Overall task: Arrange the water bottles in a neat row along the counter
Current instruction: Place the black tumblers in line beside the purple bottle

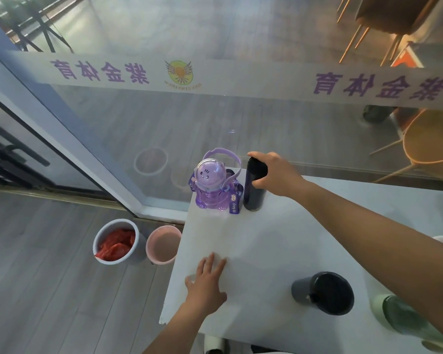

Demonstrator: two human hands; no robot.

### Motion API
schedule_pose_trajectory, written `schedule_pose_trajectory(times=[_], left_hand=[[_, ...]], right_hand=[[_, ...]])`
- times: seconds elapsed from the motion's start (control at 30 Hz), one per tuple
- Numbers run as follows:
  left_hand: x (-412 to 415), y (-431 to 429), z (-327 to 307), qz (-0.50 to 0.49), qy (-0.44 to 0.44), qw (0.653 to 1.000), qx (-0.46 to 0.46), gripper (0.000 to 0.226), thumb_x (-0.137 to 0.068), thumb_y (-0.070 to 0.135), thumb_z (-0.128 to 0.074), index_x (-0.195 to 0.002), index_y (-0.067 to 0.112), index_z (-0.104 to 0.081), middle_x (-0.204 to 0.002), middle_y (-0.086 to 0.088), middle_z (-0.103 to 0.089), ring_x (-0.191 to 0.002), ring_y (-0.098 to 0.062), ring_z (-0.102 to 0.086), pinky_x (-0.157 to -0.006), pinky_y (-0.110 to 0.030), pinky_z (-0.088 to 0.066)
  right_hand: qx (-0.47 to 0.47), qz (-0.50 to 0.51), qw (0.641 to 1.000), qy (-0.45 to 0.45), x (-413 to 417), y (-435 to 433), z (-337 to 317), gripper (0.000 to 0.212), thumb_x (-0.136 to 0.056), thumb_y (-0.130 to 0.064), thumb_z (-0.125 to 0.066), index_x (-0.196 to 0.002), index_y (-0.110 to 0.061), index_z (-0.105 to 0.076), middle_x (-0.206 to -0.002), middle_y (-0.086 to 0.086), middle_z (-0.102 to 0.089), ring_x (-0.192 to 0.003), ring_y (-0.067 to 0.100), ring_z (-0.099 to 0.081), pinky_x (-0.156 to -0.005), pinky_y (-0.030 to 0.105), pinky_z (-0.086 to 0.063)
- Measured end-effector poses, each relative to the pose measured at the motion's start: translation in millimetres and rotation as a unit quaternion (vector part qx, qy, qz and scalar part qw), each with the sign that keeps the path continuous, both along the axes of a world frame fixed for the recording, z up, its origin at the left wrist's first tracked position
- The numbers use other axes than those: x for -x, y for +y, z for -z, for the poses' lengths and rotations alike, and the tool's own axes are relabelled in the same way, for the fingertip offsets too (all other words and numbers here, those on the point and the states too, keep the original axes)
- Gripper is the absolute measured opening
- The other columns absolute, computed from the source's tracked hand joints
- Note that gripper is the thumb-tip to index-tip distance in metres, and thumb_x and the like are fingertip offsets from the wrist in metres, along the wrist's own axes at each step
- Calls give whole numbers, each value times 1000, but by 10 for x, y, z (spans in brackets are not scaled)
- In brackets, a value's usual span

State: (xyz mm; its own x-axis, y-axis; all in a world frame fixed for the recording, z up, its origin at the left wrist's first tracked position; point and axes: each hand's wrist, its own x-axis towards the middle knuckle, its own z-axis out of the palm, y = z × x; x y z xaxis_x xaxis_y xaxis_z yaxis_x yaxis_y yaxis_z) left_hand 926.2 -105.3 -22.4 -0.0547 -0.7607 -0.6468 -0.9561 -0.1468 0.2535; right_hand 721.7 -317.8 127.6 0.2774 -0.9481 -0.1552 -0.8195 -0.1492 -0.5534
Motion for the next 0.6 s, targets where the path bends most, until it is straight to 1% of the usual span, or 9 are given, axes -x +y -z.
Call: schedule_pose_trajectory(times=[0.07, 0.13, 0.2, 0.23, 0.3, 0.4, 0.47, 0.53, 0.6], left_hand=[[-4, 1, -4, 2, 1, 1000, -1, 89, -87, 33, -63, -152, 45, -4, -163, 10, 14, -151, -17, 9, -113, -62, -18], [-14, -5, -8, 6, 2, 1000, -2, 88, -87, 34, -63, -152, 44, -5, -164, 10, 13, -151, -17, 8, -113, -62, -19], [-25, -20, -17, 14, 2, 1000, -5, 87, -87, 36, -62, -153, 43, -5, -164, 9, 12, -151, -18, 8, -113, -61, -22], [-28, -35, -25, 18, 1, 1000, -8, 86, -87, 37, -61, -153, 42, -7, -164, 8, 11, -151, -19, 7, -113, -59, -25], [-17, -87, -64, 19, 7, 1000, -19, 82, -87, 39, -60, -153, 40, -11, -164, 7, 6, -151, -20, 3, -112, -56, -29], [31, -200, -141, 24, 23, 999, -24, 78, -87, 43, -59, -152, 40, -17, -164, 4, -6, -150, -23, -5, -115, -56, -24], [82, -283, -165, 44, 32, 998, -7, 77, -87, 44, -59, -152, 39, -19, -163, 2, -11, -149, -25, -10, -117, -54, -21], [147, -345, -158, 57, 56, 997, 7, 76, -87, 45, -60, -152, 38, -21, -163, 1, -15, -149, -25, -14, -118, -50, -22], [229, -381, -127, 65, 87, 994, 12, 78, -87, 43, -62, -153, 36, -21, -162, 0, -17, -149, -24, -15, -118, -47, -24]], right_hand=[[-7, 3, 1000, -2, 6, 17, 9, 80, -78, -21, -74, -147, -33, -35, -125, 9, -47, -104, 26, -51, -74, 29, -46], [-20, 10, 1000, -15, 22, 44, 18, 89, -76, -25, -78, -149, -39, -27, -132, 7, -44, -105, 23, -49, -76, 30, -49], [-21, 30, 999, -34, 51, 108, -15, 95, -74, -32, -80, -149, -42, -22, -137, 6, -41, -112, 25, -49, -84, 32, -49], [-11, 44, 998, -40, 76, 157, -52, 95, -74, -35, -80, -149, -41, -22, -141, 6, -40, -119, 27, -48, -89, 33, -46], [20, 73, 996, -47, 154, 315, -168, 91, -77, -39, -78, -150, -37, -24, -147, 5, -38, -130, 27, -43, -97, 34, -39], [53, 129, 984, -113, 324, 732, -352, 79, -82, -45, -71, -147, -38, -28, -149, -1, -38, -132, 18, -42, -107, 39, -39], [83, 156, 973, -146, 450, 1081, -430, 71, -85, -46, -69, -145, -36, -34, -149, -5, -40, -132, 14, -43, -108, 40, -42], [104, 187, 964, -157, 577, 1445, -465, 65, -85, -45, -70, -142, -32, -41, -147, -7, -44, -130, 12, -45, -107, 37, -43], [96, 213, 960, -154, 697, 1798, -449, 66, -82, -46, -71, -141, -31, -44, -144, -11, -45, -130, 7, -42, -109, 32, -39]])
